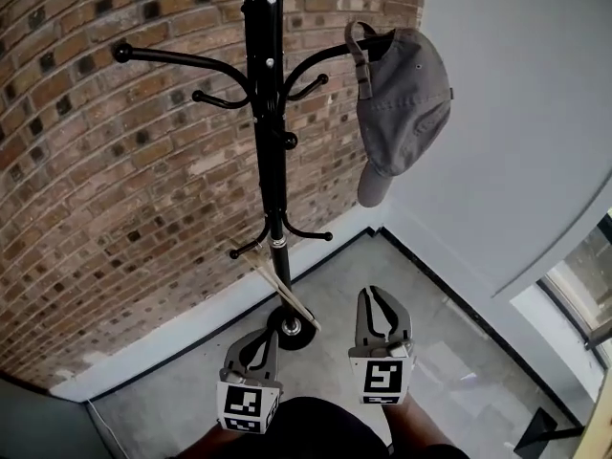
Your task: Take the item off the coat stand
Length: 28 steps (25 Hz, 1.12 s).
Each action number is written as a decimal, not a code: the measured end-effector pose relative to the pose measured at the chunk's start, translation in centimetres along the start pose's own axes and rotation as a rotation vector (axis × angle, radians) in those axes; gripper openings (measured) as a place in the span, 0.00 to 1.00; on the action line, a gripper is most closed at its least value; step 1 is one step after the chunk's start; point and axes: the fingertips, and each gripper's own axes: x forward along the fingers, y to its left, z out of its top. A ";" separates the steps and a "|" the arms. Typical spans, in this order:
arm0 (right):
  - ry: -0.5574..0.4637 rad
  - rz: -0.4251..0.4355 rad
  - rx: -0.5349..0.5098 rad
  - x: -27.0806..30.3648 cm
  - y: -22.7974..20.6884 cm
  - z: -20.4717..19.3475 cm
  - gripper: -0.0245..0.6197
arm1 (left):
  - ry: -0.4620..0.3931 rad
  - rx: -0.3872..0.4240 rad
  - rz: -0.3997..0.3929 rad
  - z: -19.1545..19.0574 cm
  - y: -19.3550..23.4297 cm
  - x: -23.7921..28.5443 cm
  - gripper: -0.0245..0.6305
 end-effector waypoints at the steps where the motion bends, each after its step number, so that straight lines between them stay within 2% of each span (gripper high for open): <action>1: -0.014 -0.042 -0.005 0.7 -0.6 0.9 0.07 | -0.010 0.016 -0.028 0.8 0.6 0.7 0.09; 3: -0.023 -0.113 -0.014 2.2 -1.7 2.5 0.07 | -0.030 0.040 -0.066 2.5 2.0 1.7 0.09; 5: -0.034 -0.165 -0.029 3.8 -2.3 3.9 0.18 | -0.051 0.056 -0.091 4.0 3.3 2.4 0.09; 7: -0.034 -0.217 -0.041 5.2 -2.7 5.3 0.23 | -0.070 0.066 -0.112 5.1 4.4 2.8 0.09; 14: -0.048 -0.394 -0.109 8.3 -4.3 9.6 0.31 | -0.121 0.089 -0.183 7.3 6.1 3.2 0.09; 23: 0.062 -0.573 -0.154 12.0 -7.0 8.5 0.35 | -0.130 0.114 -0.242 7.2 7.6 1.3 0.09; 28: 0.061 -0.662 -0.150 11.5 -9.1 7.7 0.34 | -0.108 0.110 -0.269 6.4 7.9 0.8 0.09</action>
